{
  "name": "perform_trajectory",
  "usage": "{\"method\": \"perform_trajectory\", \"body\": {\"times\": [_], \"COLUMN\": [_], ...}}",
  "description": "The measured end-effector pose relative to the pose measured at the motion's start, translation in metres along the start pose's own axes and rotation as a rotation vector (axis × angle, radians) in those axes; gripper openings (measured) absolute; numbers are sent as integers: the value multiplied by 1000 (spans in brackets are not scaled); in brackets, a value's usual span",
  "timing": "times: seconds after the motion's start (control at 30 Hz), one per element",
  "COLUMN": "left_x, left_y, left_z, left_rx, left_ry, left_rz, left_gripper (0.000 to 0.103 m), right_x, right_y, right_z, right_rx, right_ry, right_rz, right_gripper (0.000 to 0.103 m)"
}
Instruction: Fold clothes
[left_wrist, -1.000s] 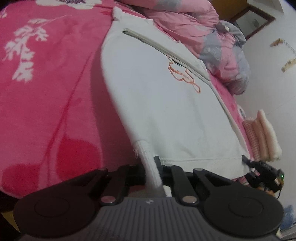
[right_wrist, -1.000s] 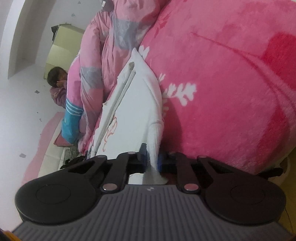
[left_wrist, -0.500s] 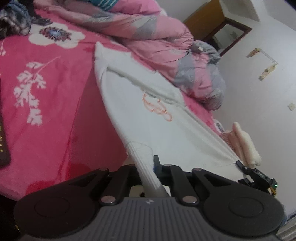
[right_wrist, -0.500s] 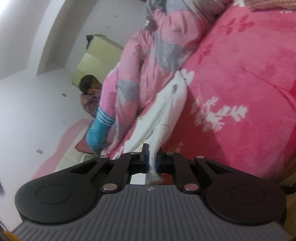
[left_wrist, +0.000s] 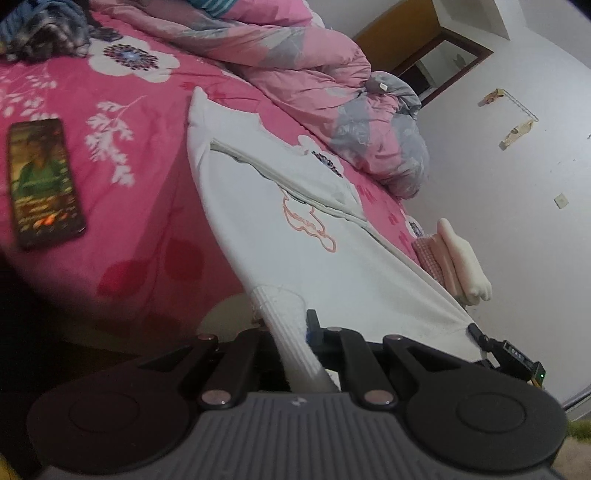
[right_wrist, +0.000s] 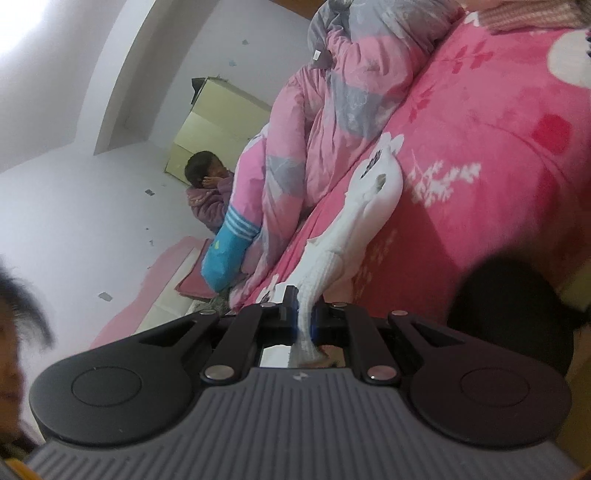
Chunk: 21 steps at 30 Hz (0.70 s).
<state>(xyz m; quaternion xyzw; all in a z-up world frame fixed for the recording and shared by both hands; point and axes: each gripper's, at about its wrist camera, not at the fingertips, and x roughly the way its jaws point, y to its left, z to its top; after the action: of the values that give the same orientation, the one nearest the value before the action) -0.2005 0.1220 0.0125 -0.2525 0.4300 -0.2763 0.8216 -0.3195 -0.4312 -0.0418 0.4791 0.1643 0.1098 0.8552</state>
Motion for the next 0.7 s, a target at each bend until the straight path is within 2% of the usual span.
{"method": "perform_trajectory", "body": {"times": [0.13, 0.4, 0.53, 0.7], "left_x": [3, 15, 16, 27], "left_y": [8, 21, 27, 28], "left_z": [-2, 3, 20, 57], "left_rx": [-19, -68, -75, -49], "left_ry": [-14, -35, -69, -118], "left_rz": [-28, -59, -58, -81], "left_gripper": [5, 6, 6, 6], "right_x": [-7, 16, 27, 50], "right_y": [2, -5, -5, -1], "right_z": [-13, -8, 0, 12], "right_rx": [23, 55, 61, 46], "right_ry": [4, 10, 4, -5], "right_rz": [-10, 24, 49, 81], "right_gripper": [4, 5, 5, 5]}}
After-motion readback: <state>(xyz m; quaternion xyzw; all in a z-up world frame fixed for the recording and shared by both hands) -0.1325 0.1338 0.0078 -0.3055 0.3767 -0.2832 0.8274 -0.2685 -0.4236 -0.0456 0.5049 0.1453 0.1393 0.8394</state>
